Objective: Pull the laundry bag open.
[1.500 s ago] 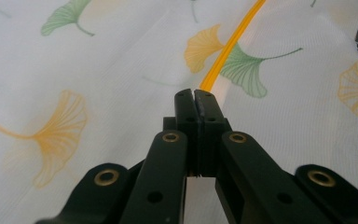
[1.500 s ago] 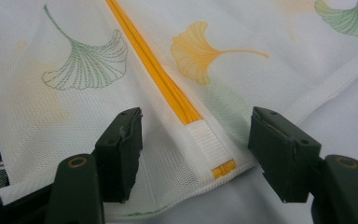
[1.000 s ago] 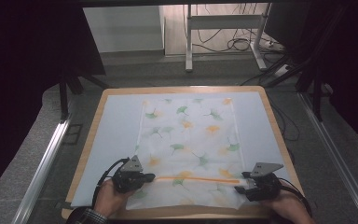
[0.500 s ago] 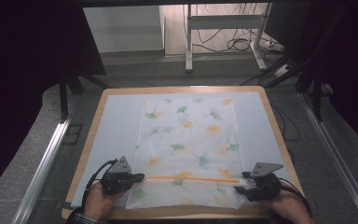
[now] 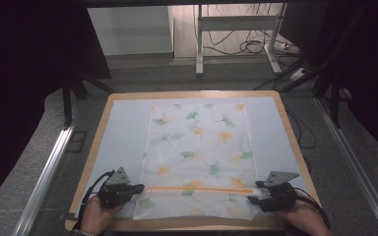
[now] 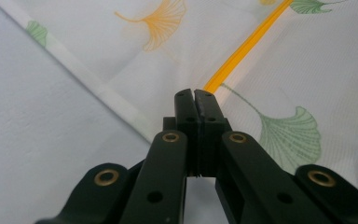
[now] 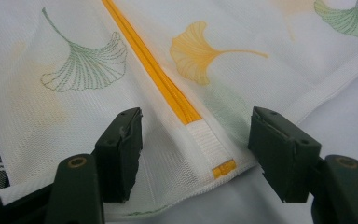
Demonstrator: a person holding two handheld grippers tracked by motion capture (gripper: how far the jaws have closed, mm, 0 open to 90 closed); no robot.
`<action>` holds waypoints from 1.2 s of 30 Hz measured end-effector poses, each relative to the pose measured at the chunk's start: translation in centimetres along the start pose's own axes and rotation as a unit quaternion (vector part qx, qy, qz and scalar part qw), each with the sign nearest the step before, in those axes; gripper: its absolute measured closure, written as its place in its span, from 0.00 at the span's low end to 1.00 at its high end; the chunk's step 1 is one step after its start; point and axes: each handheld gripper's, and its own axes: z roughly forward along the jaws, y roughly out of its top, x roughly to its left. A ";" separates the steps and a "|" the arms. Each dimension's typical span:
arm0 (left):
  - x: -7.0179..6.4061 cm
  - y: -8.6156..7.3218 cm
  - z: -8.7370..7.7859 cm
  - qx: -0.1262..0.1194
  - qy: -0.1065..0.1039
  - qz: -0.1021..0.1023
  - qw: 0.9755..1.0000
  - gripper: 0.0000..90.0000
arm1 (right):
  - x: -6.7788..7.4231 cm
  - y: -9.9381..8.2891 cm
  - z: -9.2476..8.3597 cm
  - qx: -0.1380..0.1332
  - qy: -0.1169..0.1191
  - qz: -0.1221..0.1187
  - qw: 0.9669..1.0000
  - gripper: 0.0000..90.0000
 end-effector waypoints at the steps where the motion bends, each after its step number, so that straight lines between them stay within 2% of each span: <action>1: 0.0 -0.1 -0.1 0.000 0.002 -0.001 1.000 1.00 | 0.0 0.0 0.0 0.000 0.000 0.000 1.000 0.39; 18: 0.4 -1.3 -0.8 0.010 0.030 -0.009 0.999 1.00 | 0.1 0.1 0.0 0.002 -0.004 0.001 1.000 0.39; 20: 0.3 -1.4 -0.7 0.020 0.043 -0.005 0.999 1.00 | 0.1 0.1 0.0 0.003 -0.005 0.003 1.000 0.39; 27: 0.5 -1.8 -1.1 0.017 0.037 -0.012 0.999 1.00 | 0.2 0.1 0.0 0.004 -0.007 0.003 1.000 0.39; 29: 0.4 -1.9 -1.1 0.022 0.045 -0.011 0.999 1.00 | 0.2 0.1 0.0 0.004 -0.007 0.004 1.000 0.39; 36: 0.6 -2.0 -1.2 0.023 0.047 -0.018 0.998 1.00 | 0.2 0.2 0.1 0.004 -0.008 0.004 1.000 0.39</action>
